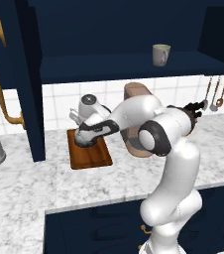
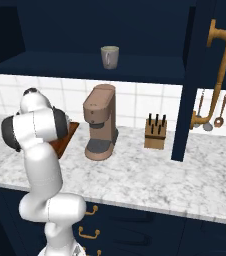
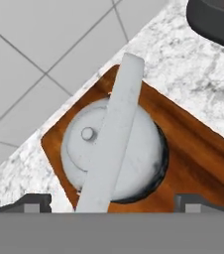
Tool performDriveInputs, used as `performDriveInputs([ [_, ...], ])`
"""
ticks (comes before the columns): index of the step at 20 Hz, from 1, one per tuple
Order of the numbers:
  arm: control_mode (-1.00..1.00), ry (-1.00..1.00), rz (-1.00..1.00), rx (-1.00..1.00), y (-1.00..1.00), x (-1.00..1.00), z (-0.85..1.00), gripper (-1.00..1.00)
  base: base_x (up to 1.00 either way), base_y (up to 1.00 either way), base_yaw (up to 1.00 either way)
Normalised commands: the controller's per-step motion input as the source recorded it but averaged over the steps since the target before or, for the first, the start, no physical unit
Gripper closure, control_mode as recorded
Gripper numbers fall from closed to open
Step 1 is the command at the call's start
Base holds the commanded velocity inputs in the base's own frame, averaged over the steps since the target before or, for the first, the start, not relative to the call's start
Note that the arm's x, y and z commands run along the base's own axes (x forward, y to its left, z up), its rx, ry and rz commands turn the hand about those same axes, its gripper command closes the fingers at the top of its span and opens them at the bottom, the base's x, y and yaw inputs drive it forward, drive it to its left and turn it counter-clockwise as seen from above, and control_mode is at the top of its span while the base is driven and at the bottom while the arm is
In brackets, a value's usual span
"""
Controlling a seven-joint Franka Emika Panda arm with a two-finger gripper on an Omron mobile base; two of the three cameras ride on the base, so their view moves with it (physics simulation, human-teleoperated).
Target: Pick the kettle from the counter and place it on the tray. Then pick the mug from the cabinet and place it on the tray. Then close the cabinet doors.
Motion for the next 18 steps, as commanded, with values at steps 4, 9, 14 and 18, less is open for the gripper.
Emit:
performDriveInputs([
  [4, -1.00, -0.19, 0.15, 0.01, 0.13, -0.47, 0.25, -1.00, 0.00, 0.00, 0.00],
  [9, -1.00, -0.07, 0.19, -0.01, -0.02, -0.63, 0.36, -1.00, 0.00, 0.00, 0.00],
  [14, -1.00, -0.02, 0.15, 0.00, -0.15, -0.61, 0.59, -1.00, 0.00, 0.00, 0.00],
  [18, -1.00, 0.00, 0.19, -0.01, -0.19, -0.49, 0.70, -1.00, 0.00, 0.00, 0.00],
])
